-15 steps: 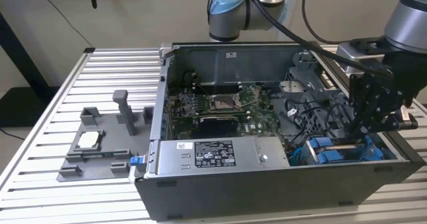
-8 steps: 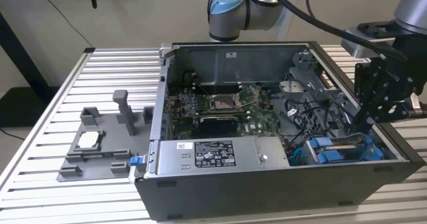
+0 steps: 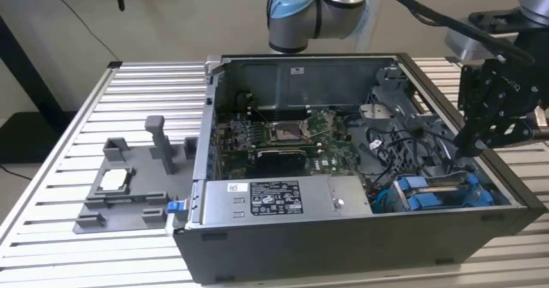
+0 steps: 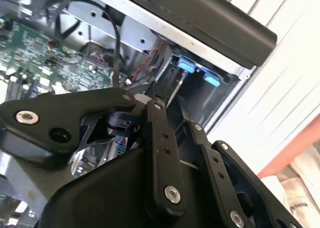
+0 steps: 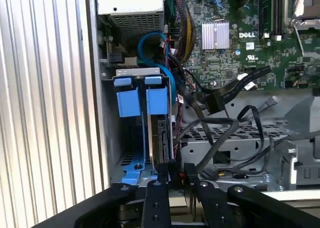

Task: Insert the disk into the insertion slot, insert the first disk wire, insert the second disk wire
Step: 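Insert the first disk wire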

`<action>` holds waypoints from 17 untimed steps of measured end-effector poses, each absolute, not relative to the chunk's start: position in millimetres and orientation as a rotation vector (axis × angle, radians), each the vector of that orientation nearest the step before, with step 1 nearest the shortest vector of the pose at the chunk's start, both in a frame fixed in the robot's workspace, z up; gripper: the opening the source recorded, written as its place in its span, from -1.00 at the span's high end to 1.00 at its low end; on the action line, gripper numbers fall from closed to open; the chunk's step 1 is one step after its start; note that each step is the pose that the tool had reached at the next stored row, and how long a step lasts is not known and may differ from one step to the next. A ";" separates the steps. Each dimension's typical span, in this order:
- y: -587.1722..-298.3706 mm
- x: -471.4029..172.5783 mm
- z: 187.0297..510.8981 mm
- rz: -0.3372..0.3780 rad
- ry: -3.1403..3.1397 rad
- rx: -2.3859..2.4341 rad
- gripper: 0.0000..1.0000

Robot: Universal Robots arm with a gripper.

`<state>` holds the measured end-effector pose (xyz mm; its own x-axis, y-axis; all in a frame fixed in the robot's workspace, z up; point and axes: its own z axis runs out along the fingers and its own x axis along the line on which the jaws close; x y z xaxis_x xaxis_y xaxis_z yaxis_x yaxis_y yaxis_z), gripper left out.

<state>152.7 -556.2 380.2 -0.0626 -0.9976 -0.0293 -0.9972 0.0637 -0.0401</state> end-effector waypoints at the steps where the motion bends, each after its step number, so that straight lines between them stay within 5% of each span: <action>1: -556.3 152.7 380.2 0.006 2.246 -2.108 0.46; 4: -556.8 152.7 380.6 0.055 2.222 -2.088 0.46; 17: -560.6 153.2 396.0 0.074 2.173 -2.125 0.46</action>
<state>153.2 -560.6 396.0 -0.0202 -0.9942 -0.1060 -0.9991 0.0241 -0.0358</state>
